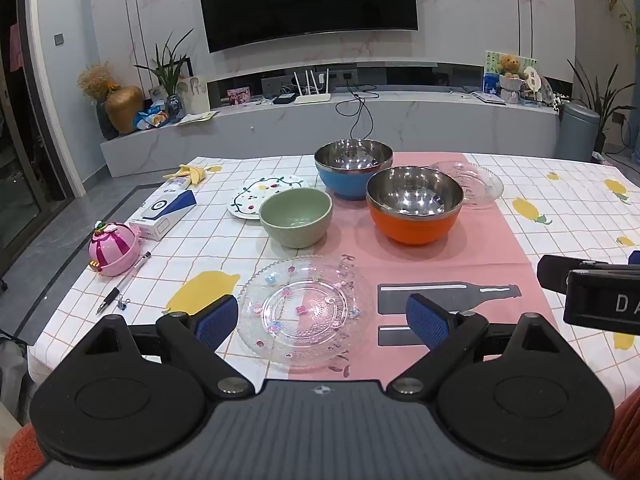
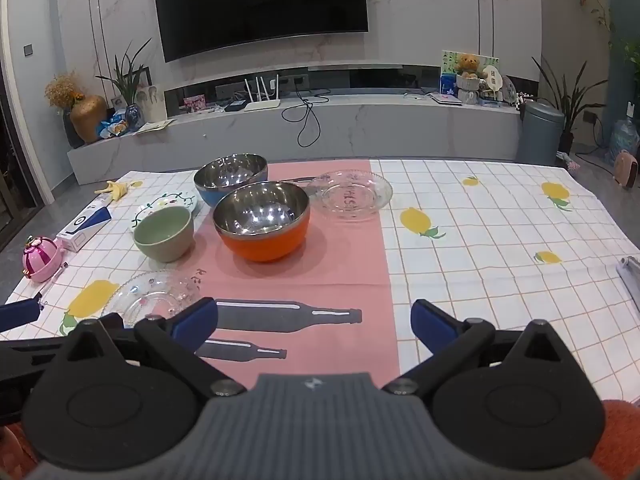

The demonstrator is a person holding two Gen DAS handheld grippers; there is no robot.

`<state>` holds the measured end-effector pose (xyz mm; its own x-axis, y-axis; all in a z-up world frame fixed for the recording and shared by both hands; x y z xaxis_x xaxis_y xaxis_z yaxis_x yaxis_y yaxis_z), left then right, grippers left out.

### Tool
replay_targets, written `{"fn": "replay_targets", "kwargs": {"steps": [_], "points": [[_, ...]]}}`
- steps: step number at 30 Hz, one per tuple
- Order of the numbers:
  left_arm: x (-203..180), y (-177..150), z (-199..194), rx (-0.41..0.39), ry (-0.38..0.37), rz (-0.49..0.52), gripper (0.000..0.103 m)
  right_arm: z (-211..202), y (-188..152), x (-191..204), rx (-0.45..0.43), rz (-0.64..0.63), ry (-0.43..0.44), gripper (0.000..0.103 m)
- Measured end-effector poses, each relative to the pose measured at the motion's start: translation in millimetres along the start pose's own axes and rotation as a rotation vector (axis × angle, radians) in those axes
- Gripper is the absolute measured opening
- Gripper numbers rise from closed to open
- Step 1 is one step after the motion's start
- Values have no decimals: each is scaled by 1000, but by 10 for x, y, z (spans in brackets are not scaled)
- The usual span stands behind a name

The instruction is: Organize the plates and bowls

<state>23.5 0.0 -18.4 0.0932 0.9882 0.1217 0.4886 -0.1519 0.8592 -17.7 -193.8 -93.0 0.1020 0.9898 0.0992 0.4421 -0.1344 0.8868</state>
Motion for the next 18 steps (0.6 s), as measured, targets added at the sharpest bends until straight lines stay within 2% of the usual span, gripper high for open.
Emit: {"fn": "replay_targets", "kwargs": {"steps": [18], "points": [[-4,-4,-4,7,-1,0,103,-1,12,-26,2,1,6,101]]}}
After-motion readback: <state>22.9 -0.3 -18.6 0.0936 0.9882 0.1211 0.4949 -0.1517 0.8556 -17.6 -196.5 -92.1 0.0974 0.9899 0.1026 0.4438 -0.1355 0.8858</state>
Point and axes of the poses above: each gripper's, at about its wrist camera, not at the fingertips, and z roughly the way its jaws point, x to its left, y to its top, the point moved 3 cm from there along z, roughly the way its jaws point, and after that the axes turned 8 degrees about -x, right-handed, at the moved point
